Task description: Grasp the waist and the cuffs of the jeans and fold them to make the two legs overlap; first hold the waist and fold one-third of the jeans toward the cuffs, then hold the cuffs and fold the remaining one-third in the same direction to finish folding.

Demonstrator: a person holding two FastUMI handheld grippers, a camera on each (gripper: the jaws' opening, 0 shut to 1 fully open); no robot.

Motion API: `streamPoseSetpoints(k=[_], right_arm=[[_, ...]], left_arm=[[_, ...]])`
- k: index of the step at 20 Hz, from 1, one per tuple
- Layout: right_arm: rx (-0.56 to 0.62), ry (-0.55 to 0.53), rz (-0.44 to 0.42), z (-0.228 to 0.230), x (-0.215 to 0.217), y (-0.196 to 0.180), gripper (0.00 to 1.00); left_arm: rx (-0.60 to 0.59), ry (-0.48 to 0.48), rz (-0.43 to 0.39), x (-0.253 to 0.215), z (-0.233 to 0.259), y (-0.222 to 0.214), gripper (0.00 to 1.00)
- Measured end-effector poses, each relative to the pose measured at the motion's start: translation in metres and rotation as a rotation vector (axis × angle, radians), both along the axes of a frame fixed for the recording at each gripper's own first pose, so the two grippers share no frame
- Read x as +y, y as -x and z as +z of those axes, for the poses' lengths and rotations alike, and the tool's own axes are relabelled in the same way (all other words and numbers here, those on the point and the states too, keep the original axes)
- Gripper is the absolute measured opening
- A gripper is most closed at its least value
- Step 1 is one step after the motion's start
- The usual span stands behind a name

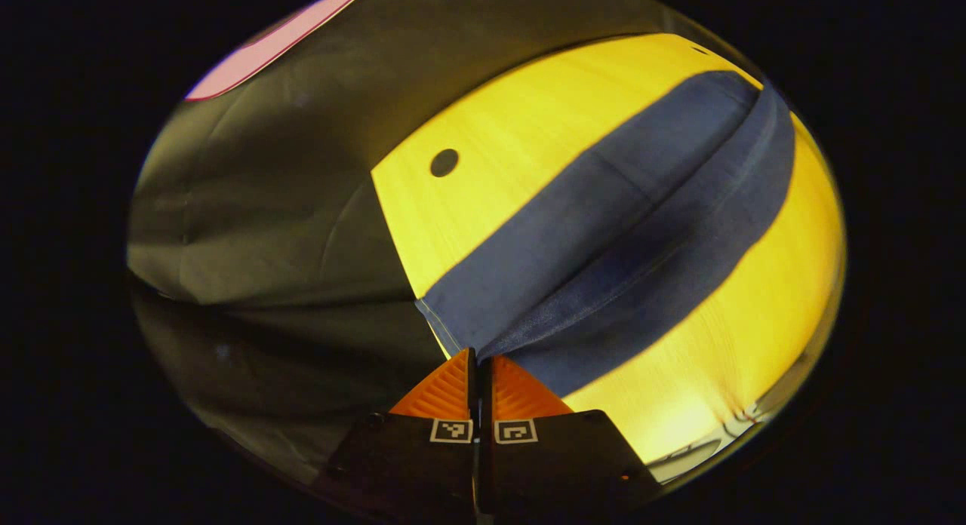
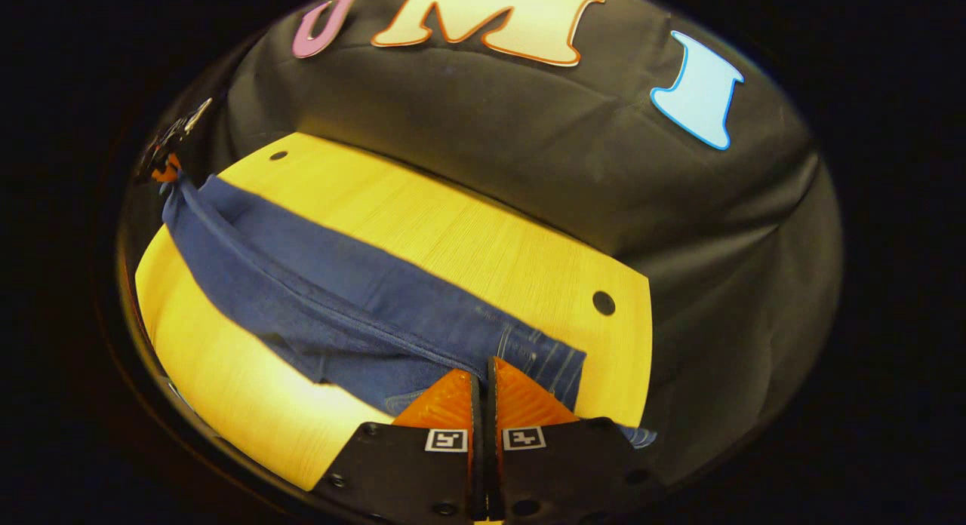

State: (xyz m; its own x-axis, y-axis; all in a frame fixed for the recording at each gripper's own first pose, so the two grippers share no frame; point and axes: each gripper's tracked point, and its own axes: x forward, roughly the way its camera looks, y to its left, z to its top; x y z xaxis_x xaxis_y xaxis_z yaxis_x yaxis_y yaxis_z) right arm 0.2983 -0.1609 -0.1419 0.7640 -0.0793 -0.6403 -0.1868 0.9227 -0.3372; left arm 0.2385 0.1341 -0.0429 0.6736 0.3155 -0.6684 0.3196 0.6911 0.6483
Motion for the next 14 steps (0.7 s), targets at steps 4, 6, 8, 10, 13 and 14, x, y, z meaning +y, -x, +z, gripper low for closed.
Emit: streamPoseSetpoints(k=[4,6,8,10,13,14], right_arm=[[0.039,-0.038,-0.022,-0.057,0.001,-0.065,0.03],[0.088,-0.036,-0.032,-0.088,-0.002,-0.075,0.01],[0.09,-0.033,-0.027,-0.102,-0.001,-0.087,0.04],[0.075,-0.049,-0.034,-0.102,-0.004,-0.093,0.05],[0.063,-0.113,-0.088,-0.098,-0.017,-0.097,0.35],[0.052,-0.108,-0.106,-0.093,-0.028,-0.099,0.57]], left_arm=[[-0.088,0.024,0.148,0.006,-0.034,-0.047,0.0],[-0.117,0.024,0.186,0.006,-0.052,-0.063,0.0],[-0.159,0.031,0.218,0.009,-0.063,-0.07,0.0],[-0.194,0.027,0.269,0.016,-0.063,-0.069,0.01],[-0.325,0.019,0.347,0.038,-0.042,-0.06,0.75],[-0.363,0.042,0.365,0.04,-0.034,-0.061,1.0]])
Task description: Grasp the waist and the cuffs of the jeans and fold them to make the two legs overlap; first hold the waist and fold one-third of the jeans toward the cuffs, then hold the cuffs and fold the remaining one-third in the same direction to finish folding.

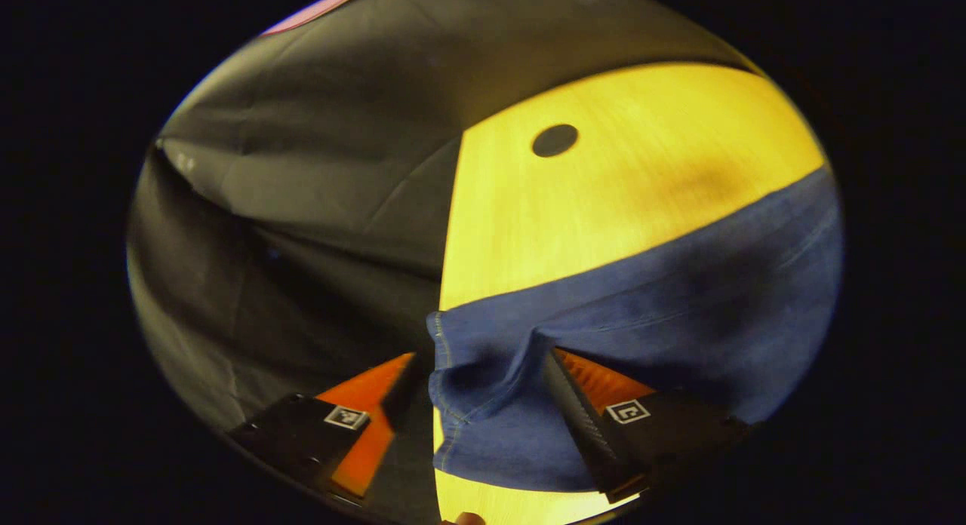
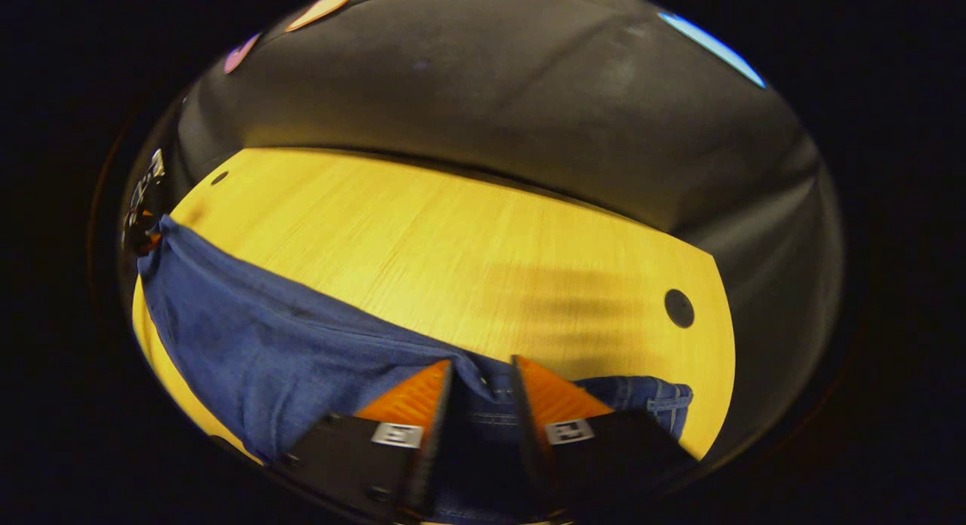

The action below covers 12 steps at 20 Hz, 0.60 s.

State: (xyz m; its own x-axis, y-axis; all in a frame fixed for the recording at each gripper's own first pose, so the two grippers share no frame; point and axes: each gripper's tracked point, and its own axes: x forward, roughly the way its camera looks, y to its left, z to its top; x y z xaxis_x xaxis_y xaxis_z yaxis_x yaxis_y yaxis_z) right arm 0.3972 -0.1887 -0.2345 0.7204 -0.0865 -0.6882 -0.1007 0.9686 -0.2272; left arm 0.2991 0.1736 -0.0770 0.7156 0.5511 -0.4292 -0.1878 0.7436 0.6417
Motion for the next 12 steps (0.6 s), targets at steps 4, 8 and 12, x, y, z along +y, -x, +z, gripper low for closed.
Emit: streamPoseSetpoints(k=[4,8,12], right_arm=[[-0.065,-0.086,-0.052,0.03,-0.023,0.013,0.99],[-0.113,-0.047,-0.121,0.047,-0.061,0.044,1.0],[-0.053,-0.051,-0.189,0.036,-0.097,0.079,1.0]], left_arm=[[-0.153,0.062,0.048,0.003,0.027,0.02,0.95],[-0.281,0.196,0.03,-0.003,0.047,0.02,0.94],[-0.385,0.277,0.036,0.0,0.052,0.017,0.95]])
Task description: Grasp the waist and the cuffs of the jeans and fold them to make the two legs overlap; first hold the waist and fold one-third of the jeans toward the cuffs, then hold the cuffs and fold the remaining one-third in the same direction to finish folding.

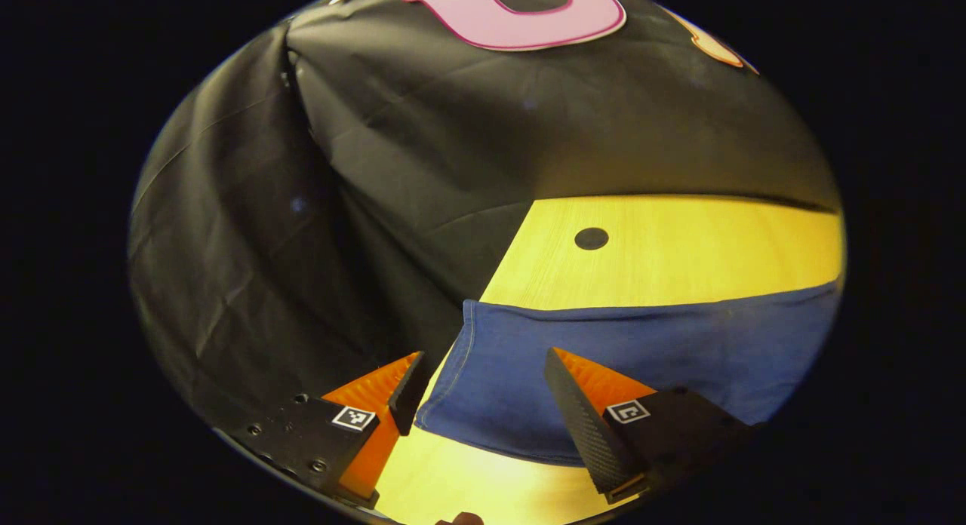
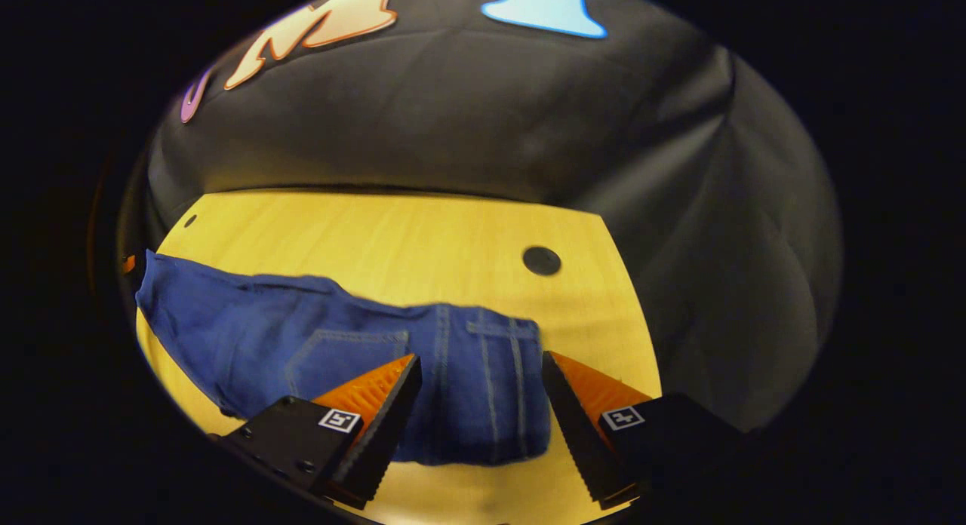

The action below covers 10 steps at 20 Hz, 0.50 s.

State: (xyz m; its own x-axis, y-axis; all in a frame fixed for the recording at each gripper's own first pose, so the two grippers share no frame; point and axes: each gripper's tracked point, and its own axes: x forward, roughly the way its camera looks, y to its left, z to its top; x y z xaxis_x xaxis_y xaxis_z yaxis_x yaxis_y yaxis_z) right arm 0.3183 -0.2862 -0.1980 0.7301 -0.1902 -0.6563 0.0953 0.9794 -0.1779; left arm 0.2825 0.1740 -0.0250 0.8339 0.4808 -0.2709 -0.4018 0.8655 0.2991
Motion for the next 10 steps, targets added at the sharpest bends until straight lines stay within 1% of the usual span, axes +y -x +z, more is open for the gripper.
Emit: streamPoseSetpoints(k=[3,6,8,9,10], right_arm=[[0.059,-0.059,-0.024,-0.023,-0.008,0.002,1.0],[0.064,-0.101,-0.025,-0.028,-0.006,0.001,1.0],[0.074,-0.14,-0.017,-0.032,-0.002,0.001,1.0],[0.07,-0.165,-0.015,-0.034,0.0,0.002,0.97],[0.074,-0.189,-0.011,-0.035,0.001,0.002,0.97]], left_arm=[[-0.057,0.042,-0.013,0.001,0.005,0.0,0.95],[-0.13,0.028,-0.026,-0.001,0.013,0.0,0.95],[-0.155,0.014,-0.042,-0.002,0.015,-0.001,0.95],[-0.162,0.005,-0.041,-0.001,0.017,-0.002,0.95],[-0.165,-0.002,-0.038,0.0,0.018,-0.001,0.95]])
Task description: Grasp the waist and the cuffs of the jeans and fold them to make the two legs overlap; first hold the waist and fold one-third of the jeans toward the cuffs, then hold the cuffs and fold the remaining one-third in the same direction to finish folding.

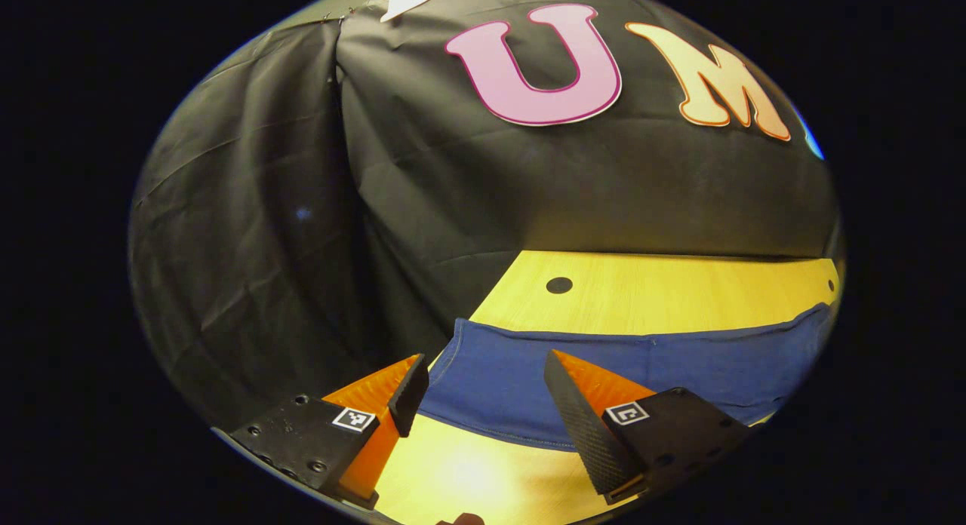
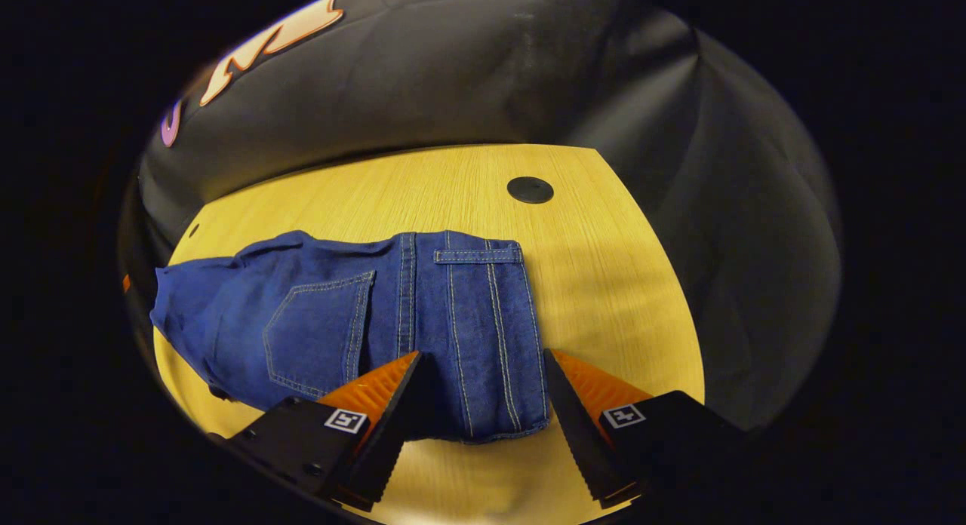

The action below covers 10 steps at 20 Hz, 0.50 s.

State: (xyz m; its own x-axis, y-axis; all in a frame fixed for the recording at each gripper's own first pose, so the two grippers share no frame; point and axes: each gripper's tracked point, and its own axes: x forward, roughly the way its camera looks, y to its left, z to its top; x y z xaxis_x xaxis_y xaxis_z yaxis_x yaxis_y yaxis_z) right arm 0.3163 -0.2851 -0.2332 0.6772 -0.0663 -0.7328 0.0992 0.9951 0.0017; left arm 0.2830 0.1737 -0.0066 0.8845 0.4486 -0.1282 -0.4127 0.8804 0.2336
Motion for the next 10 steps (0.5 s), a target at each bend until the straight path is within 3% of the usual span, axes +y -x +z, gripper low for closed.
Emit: streamPoseSetpoints(k=[1,2,3,5,6,7,8,10], right_arm=[[-0.003,-0.037,-0.003,-0.002,0.002,0.001,0.92],[-0.003,-0.079,-0.02,-0.005,0.004,0.001,0.95],[-0.027,-0.089,-0.033,-0.005,0.001,-0.001,0.84],[-0.028,-0.101,0.0,-0.006,0.008,0.001,0.87],[-0.018,-0.105,-0.007,-0.008,0.014,0.001,0.83],[-0.038,-0.103,-0.011,-0.006,0.016,-0.003,0.59],[-0.015,-0.119,-0.02,-0.009,0.017,-0.002,0.59],[-0.041,-0.133,-0.037,-0.006,0.016,0.0,0.39]], left_arm=[[-0.004,-0.007,0.006,0.002,0.0,0.0,0.95],[-0.004,-0.01,0.015,0.002,-0.001,0.001,0.95],[-0.004,-0.01,0.017,0.002,-0.003,-0.001,0.95],[-0.011,0.008,0.001,0.0,-0.001,0.0,0.95],[-0.008,0.02,-0.007,0.001,-0.002,0.001,0.95],[0.001,0.023,-0.004,0.002,-0.002,0.002,0.95],[0.008,0.026,-0.004,0.0,-0.002,0.002,0.95],[0.009,0.029,-0.018,-0.001,-0.003,0.001,0.95]])
